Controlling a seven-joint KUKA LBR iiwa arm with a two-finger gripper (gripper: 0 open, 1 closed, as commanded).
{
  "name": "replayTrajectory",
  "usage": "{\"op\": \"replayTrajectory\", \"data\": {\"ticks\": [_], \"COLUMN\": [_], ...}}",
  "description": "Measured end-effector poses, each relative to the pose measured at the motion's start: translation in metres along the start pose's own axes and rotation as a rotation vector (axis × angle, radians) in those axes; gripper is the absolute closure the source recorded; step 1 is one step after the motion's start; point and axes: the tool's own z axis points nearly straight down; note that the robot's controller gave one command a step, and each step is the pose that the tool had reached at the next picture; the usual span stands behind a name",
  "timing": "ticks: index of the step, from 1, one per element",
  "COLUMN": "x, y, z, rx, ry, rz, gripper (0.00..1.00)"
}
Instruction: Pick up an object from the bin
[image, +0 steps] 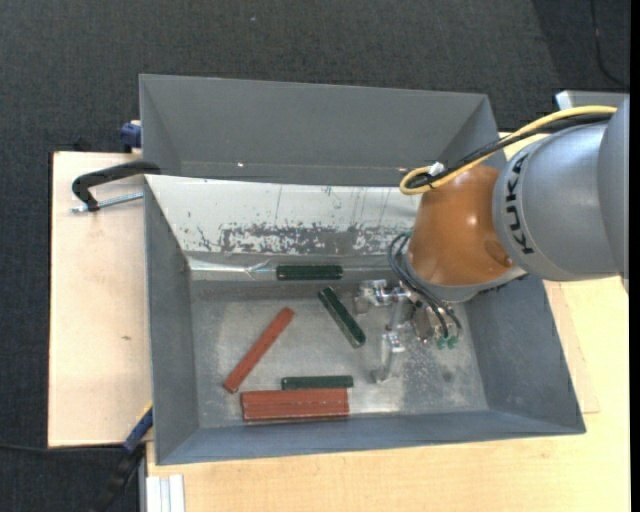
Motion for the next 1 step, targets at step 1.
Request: {"op": "replayTrajectory", "data": {"ticks": [1], "x": [-0.0381], "y": [0.0969], "z": [-0.0096], "rx": [-0.001], "ry": [-0.005], "rz": [0.094], "gripper": [1.00]}}
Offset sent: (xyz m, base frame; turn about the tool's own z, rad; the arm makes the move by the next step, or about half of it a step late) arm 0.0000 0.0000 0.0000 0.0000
